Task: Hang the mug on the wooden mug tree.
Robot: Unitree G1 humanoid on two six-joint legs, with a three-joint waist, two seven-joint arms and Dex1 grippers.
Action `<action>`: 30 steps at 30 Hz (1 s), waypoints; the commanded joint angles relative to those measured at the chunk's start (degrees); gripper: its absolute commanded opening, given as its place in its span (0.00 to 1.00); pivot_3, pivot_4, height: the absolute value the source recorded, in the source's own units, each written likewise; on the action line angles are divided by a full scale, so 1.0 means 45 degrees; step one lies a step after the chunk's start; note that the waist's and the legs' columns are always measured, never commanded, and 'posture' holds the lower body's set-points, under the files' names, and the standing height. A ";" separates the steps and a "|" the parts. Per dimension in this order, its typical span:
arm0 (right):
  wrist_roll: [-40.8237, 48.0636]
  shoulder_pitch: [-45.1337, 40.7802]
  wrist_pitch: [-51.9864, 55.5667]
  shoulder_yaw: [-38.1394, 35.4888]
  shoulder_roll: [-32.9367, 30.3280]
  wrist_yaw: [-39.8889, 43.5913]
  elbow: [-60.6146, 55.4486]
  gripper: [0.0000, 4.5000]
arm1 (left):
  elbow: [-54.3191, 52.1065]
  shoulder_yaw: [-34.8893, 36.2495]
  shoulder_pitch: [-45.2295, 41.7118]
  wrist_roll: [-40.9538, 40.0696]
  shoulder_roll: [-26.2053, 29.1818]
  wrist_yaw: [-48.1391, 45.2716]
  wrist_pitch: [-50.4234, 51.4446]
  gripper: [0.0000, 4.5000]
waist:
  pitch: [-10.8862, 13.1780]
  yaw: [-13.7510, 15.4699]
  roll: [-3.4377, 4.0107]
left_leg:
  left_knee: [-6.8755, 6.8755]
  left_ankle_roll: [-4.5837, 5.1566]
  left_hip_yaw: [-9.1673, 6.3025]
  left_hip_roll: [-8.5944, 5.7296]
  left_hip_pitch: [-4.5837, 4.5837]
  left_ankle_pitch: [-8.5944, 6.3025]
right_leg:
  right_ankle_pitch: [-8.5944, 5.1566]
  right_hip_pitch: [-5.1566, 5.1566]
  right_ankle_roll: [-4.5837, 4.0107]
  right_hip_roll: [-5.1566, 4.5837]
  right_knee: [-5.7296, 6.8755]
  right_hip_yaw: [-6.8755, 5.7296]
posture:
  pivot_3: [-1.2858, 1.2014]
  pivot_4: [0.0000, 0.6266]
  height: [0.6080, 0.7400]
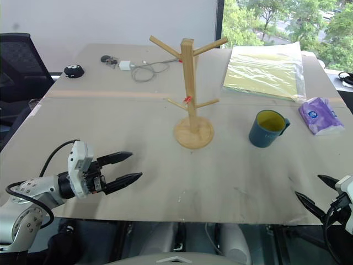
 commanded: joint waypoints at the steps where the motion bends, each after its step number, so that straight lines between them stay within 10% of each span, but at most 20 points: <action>1: 0.0183 -0.0943 0.0612 -0.0158 -0.0060 -0.1070 -0.0669 0.98 | -0.0334 0.0003 -0.0331 -0.0274 0.0158 -0.0458 -0.0240 1.00 | 0.0000 0.0000 0.0000 | 0.0000 0.0000 0.0000 0.0000 0.0000 0.0000 | 0.0000 0.0000 0.0000 0.0000 0.0000 0.0000 | 0.52 0.24 1.00; 9: -0.0788 -0.5192 0.2742 0.1671 0.0635 -0.5014 -0.0092 0.98 | -0.2011 -0.1141 -0.1634 -0.1511 0.0100 -0.1707 -0.0120 1.00 | 0.0003 0.0010 0.0004 | 0.0029 0.0000 0.0024 -0.0002 0.0008 0.0003 | 0.0029 0.0000 -0.0037 0.0019 0.0016 0.0008 | 0.52 0.24 1.00; 15: -0.1227 -0.6888 0.2672 0.2637 0.0835 -0.5472 0.1049 0.49 | -0.2343 -0.1778 -0.2522 -0.1780 -0.0294 -0.1018 0.0246 1.00 | 0.0002 -0.0010 0.0013 | 0.0015 0.0001 -0.0001 -0.0017 -0.0030 0.0002 | 0.0026 -0.0010 -0.0030 0.0048 0.0006 0.0005 | 0.52 0.24 1.00; 30: -0.1980 -0.9406 0.1268 0.4062 0.1330 -0.5126 0.4215 0.49 | -0.2984 -0.1513 -0.2283 -0.2108 -0.0179 -0.0315 0.0485 1.00 | 0.0006 -0.0036 0.0015 | 0.0015 0.0003 0.0009 -0.0019 -0.0009 0.0003 | 0.0028 -0.0006 -0.0016 0.0060 0.0016 0.0022 | 0.52 0.24 1.00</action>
